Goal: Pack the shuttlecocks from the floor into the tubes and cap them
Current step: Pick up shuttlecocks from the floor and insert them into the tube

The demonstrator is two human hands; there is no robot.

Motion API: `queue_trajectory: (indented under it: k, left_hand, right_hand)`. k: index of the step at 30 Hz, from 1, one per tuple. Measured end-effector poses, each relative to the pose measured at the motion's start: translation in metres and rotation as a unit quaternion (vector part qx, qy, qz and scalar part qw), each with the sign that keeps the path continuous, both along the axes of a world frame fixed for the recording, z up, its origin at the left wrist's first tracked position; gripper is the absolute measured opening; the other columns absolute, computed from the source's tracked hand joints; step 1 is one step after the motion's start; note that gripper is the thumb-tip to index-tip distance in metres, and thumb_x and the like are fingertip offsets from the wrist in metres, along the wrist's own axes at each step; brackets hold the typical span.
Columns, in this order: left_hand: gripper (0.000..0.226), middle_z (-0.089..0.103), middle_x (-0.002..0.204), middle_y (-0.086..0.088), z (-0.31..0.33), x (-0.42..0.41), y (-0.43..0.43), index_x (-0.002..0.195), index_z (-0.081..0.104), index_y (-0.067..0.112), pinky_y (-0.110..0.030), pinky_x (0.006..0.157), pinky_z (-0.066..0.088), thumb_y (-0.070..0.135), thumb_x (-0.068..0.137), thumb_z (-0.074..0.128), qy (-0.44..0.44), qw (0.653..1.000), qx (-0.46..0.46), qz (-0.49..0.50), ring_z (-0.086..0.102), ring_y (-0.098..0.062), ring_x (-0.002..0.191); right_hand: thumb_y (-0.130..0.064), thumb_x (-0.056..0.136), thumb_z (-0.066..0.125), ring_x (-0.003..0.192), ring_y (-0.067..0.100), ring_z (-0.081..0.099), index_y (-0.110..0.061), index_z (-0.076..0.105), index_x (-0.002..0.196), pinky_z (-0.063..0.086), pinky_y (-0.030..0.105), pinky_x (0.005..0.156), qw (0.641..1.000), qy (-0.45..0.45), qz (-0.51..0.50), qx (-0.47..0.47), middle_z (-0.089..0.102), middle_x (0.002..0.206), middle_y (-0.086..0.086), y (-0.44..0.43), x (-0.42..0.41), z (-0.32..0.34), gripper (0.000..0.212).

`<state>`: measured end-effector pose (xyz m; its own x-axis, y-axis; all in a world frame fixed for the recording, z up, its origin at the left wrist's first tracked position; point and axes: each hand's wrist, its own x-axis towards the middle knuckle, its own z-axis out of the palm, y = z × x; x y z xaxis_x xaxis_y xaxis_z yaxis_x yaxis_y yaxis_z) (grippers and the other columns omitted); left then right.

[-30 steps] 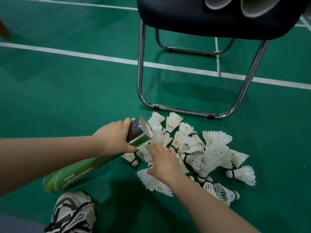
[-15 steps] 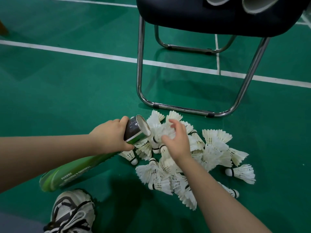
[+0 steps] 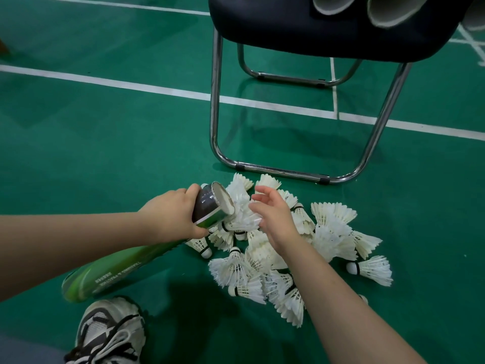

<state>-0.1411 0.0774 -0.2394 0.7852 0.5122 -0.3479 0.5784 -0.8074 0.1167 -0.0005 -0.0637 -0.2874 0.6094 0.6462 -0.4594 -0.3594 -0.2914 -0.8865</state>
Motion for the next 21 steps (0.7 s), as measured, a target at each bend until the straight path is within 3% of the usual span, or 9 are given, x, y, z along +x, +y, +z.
queue_trajectory:
  k: [2,4,8,12,16,21]
  left_hand:
    - [0.068,0.055,0.098,0.000,0.001,0.001,0.000,0.115,0.034,0.021,-0.034,0.072,0.049,0.059,0.068,0.065,-0.003,1.000,-0.002,0.006,0.053,-0.019,0.083]
    - [0.066,0.055,0.098,-0.001,0.002,0.003,0.001,0.113,0.035,0.020,-0.035,0.072,0.049,0.058,0.068,0.065,-0.009,1.000,-0.002,0.010,0.054,-0.020,0.083]
    - [0.066,0.055,0.097,-0.001,0.003,0.006,0.001,0.113,0.035,0.019,-0.035,0.072,0.049,0.057,0.069,0.065,-0.011,1.000,0.002,0.003,0.053,-0.021,0.083]
    - [0.070,0.054,0.097,0.001,0.002,0.005,0.001,0.118,0.034,0.020,-0.033,0.072,0.048,0.058,0.068,0.066,-0.010,1.000,0.000,-0.007,0.052,-0.020,0.084]
    - [0.067,0.053,0.094,0.002,0.003,0.005,-0.001,0.116,0.035,0.021,-0.032,0.069,0.048,0.057,0.068,0.066,-0.014,1.000,-0.002,-0.012,0.052,-0.018,0.082]
    - [0.064,0.054,0.094,0.002,0.004,0.008,-0.005,0.111,0.037,0.021,-0.034,0.072,0.049,0.057,0.067,0.066,-0.026,1.000,-0.003,-0.015,0.052,-0.019,0.082]
  right_hand:
    - [0.000,0.085,0.058,0.103,0.016,0.055,-0.017,0.055,0.116,0.046,0.031,0.082,0.999,0.039,-0.009,0.002,0.057,0.109,-0.002,0.000,-0.003,-0.007,0.036]
    - [0.006,0.084,0.055,0.104,0.020,0.057,-0.016,0.061,0.104,0.049,0.033,0.087,0.998,0.053,-0.029,-0.019,0.060,0.106,0.000,0.001,-0.004,-0.013,0.030]
    - [0.007,0.085,0.053,0.097,0.025,0.064,-0.020,0.062,0.085,0.054,0.036,0.085,0.991,0.031,-0.110,-0.068,0.066,0.103,0.008,-0.002,0.006,-0.017,0.028]
    - [0.015,0.086,0.048,0.081,0.018,0.065,-0.008,0.061,0.095,0.056,0.024,0.068,0.962,0.119,-0.239,0.057,0.065,0.093,0.007,-0.006,0.025,0.005,0.029]
    - [0.018,0.083,0.050,0.077,0.019,0.065,-0.008,0.063,0.090,0.057,0.024,0.066,0.964,0.124,-0.203,0.118,0.067,0.091,0.009,0.003,0.020,0.022,0.030]
    - [0.012,0.082,0.056,0.090,0.021,0.064,-0.017,0.064,0.086,0.055,0.028,0.076,0.987,0.052,-0.123,0.094,0.067,0.095,0.006,0.012,0.006,0.022,0.030]
